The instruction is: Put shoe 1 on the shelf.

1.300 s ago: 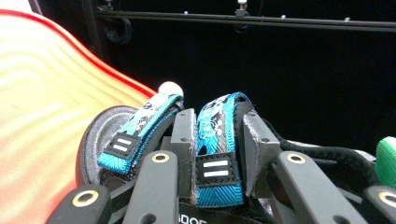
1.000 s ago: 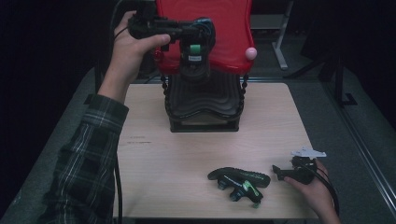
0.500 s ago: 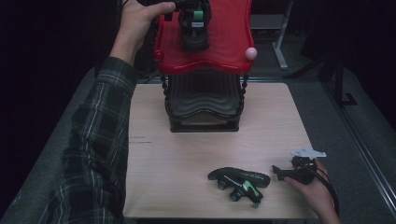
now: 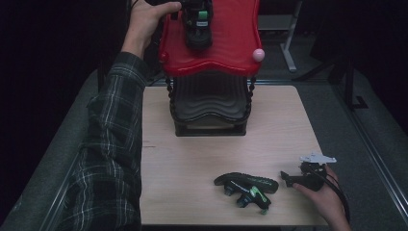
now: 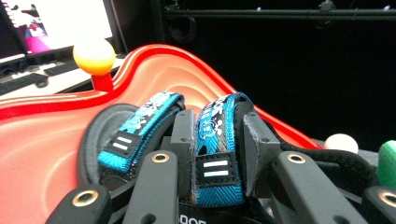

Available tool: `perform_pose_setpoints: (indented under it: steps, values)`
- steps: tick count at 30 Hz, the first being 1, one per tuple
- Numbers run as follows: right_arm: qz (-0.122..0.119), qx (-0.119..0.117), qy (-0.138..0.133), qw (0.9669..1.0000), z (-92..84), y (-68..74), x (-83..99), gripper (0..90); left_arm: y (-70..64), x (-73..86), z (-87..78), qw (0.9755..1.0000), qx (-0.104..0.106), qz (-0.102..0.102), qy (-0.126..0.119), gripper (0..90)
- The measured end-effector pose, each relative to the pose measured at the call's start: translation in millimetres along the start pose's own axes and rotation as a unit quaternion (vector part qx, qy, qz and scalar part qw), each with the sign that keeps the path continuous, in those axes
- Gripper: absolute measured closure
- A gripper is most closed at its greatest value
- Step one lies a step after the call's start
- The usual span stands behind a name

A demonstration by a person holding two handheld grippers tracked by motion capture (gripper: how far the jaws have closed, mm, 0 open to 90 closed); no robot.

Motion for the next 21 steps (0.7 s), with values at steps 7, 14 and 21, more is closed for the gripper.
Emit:
perform_pose_setpoints:
  steps: [7,14,21]
  values:
    - [0.000,0.000,0.000,1.0000,0.0,0.0,0.0,1.4,-3.3,10.3,-1.7,0.9996,0.023,0.003,0.014,68.7]
    - [0.000,0.000,0.000,1.0000,0.0,0.0,0.0,1.4,-4.6,13.5,-1.6,0.9993,0.033,0.004,0.018,67.8]
    - [0.000,0.000,0.000,1.0000,0.0,0.1,0.0,1.4,-9.3,9.9,-13.4,0.9996,0.014,-0.020,0.012,37.5]
Point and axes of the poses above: each handheld gripper's, and its own axes: z roughly forward along the jaws, x roughly out of its underside, y roughly to its left, the point moved 2 cm from there along z, roughly forward along the jaws, and after that the axes turned 14 degrees about -y, right-handed, at the moved point
